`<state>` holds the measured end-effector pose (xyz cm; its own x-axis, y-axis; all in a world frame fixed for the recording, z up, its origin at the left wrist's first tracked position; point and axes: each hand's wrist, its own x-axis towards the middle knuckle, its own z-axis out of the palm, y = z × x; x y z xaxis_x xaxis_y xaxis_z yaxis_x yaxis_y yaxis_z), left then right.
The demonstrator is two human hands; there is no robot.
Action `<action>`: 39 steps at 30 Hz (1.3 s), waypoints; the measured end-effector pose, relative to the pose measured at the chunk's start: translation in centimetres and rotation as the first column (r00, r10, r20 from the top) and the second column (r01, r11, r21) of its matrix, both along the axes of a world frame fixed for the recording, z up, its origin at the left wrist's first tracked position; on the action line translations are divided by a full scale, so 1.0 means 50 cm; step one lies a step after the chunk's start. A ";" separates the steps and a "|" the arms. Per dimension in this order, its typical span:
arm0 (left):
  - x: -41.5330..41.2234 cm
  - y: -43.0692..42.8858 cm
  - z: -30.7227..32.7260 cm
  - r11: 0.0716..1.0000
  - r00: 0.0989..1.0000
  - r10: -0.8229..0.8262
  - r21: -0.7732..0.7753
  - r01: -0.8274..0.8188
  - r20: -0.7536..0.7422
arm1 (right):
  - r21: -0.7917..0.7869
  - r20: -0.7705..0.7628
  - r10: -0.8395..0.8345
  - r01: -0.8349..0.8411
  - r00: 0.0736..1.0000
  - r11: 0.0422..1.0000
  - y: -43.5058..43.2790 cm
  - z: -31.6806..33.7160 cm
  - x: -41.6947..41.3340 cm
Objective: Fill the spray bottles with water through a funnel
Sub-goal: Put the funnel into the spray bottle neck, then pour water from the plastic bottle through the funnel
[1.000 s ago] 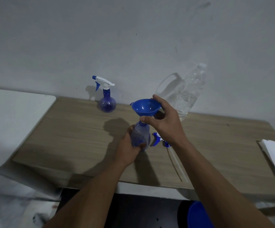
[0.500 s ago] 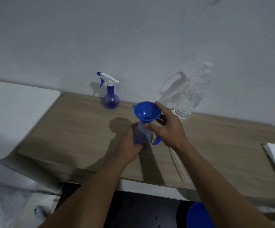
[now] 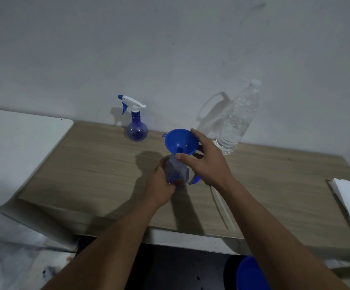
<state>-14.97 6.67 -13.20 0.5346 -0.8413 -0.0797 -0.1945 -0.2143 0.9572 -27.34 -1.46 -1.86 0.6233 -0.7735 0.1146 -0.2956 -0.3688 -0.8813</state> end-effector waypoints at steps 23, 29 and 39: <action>-0.064 0.108 0.018 0.973 0.827 0.230 -0.091 -0.214 0.513 | -0.114 -0.097 -0.156 0.145 0.983 0.983 -0.002 0.032 -0.021; -0.114 0.033 0.041 0.987 0.865 0.071 -0.163 0.013 0.497 | -0.279 -0.202 -0.367 0.306 0.908 0.910 -0.073 0.081 -0.073; -0.185 -0.231 0.102 0.993 0.936 -0.073 0.112 0.037 0.344 | -0.361 -0.184 -0.458 0.373 0.870 0.855 -0.278 0.141 -0.140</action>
